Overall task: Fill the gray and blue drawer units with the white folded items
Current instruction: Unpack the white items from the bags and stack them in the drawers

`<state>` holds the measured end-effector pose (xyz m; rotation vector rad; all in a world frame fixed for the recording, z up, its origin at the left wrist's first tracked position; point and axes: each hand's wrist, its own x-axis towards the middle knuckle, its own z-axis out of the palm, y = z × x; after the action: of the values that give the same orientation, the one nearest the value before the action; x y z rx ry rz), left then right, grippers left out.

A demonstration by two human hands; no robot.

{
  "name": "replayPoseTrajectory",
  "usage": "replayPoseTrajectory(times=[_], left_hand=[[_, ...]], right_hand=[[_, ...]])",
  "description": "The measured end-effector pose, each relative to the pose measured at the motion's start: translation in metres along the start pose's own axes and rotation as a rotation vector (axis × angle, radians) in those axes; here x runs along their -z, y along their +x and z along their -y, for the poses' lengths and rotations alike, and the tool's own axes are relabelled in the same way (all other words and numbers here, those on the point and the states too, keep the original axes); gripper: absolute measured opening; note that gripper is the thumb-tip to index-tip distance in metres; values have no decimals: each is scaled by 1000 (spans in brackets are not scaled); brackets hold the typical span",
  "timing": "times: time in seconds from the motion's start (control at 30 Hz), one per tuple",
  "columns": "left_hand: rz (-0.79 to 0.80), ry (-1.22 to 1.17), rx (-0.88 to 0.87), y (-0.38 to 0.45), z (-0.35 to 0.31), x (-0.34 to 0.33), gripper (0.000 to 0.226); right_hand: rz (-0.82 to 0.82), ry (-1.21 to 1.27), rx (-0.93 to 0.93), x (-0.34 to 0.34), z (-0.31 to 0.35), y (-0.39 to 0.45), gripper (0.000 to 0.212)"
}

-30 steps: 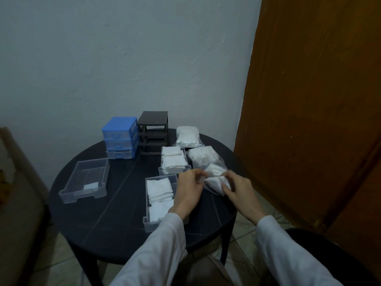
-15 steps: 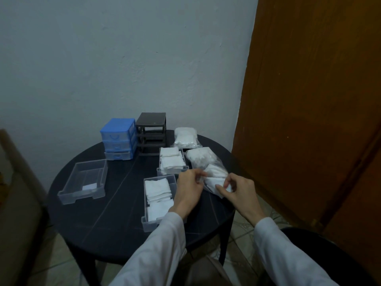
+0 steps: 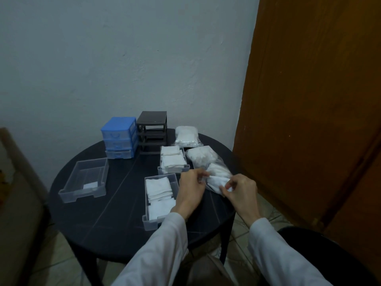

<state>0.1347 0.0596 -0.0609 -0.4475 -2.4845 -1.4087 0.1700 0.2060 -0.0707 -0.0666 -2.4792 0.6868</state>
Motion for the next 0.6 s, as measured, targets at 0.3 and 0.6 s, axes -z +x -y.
replayPoseTrajectory(times=[0.3,0.6], left_hand=[[43,3,22,-1,-3,5,29],[13,64,1,-3,-5,4,23]], right_hand=[[50,205,61,4,3,-4,18],[-30,251,21,16,5,2,15]])
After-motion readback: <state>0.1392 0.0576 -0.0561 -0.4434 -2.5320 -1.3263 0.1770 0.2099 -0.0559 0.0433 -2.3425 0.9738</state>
